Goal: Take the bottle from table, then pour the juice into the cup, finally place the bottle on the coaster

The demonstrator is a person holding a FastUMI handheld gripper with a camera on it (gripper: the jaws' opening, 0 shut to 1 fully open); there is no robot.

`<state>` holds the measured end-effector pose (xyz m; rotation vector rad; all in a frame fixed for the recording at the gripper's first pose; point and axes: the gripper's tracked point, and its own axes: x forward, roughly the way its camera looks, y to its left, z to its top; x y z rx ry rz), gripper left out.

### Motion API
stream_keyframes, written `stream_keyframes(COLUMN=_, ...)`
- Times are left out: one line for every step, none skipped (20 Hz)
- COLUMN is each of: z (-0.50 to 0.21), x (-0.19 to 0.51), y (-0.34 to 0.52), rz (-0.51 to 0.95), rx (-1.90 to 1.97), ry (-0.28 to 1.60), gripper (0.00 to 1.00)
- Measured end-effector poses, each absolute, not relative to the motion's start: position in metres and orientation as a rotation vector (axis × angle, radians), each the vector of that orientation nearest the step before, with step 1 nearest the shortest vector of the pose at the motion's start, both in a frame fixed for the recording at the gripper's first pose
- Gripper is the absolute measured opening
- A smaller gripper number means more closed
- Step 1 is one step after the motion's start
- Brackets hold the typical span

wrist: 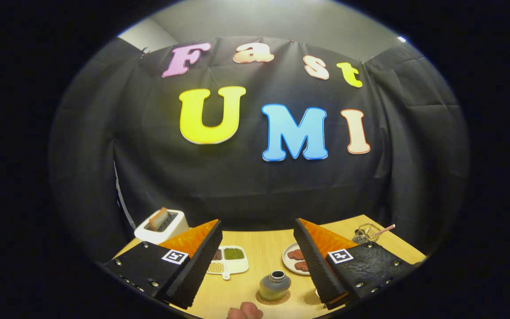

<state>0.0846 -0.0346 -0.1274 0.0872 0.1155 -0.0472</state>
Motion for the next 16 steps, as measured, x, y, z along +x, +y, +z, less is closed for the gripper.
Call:
stream_keyframes(z=-0.100, x=0.083, y=-0.027, rz=-0.017, rx=0.108, ry=0.107, gripper=0.99)
stream_keyframes(z=-0.075, x=0.079, y=-0.020, rz=0.001, rx=0.101, ry=0.092, gripper=0.99)
stream_keyframes(z=-0.053, x=0.074, y=-0.018, rz=0.008, rx=0.074, ry=0.089, gripper=0.99)
stream_keyframes(z=-0.031, x=0.066, y=-0.019, rz=0.001, rx=0.035, ry=0.071, gripper=0.99)
stream_keyframes(z=-0.015, x=0.059, y=-0.016, rz=0.009, rx=0.016, ry=0.061, gripper=0.99)
stream_keyframes(z=-0.003, x=0.053, y=-0.009, rz=0.019, rx=0.015, ry=0.053, gripper=0.99)
stream_keyframes(z=0.007, x=0.046, y=-0.004, rz=0.025, rx=0.023, ry=0.043, gripper=0.99)
stream_keyframes(z=0.018, x=0.040, y=-0.001, rz=0.026, rx=0.036, ry=0.038, gripper=0.99)
stream_keyframes(z=0.024, x=0.037, y=0.002, rz=0.026, rx=0.045, ry=0.040, gripper=0.99)
stream_keyframes(z=0.028, x=0.034, y=0.007, rz=0.025, rx=0.048, ry=0.047, gripper=0.99)
stream_keyframes(z=0.033, x=0.032, y=0.009, rz=0.012, rx=0.040, ry=0.054, gripper=0.99)
stream_keyframes(z=0.036, x=0.031, y=0.011, rz=0.003, rx=0.028, ry=0.057, gripper=0.99)
stream_keyframes(z=0.039, x=0.031, y=0.014, rz=-0.004, rx=0.017, ry=0.055, gripper=0.99)
stream_keyframes(z=0.039, x=0.031, y=0.016, rz=-0.010, rx=0.006, ry=0.053, gripper=0.99)
stream_keyframes(z=0.039, x=0.032, y=0.018, rz=-0.014, rx=-0.002, ry=0.054, gripper=0.99)
stream_keyframes(z=0.037, x=0.032, y=0.018, rz=-0.022, rx=-0.010, ry=0.054, gripper=0.99)
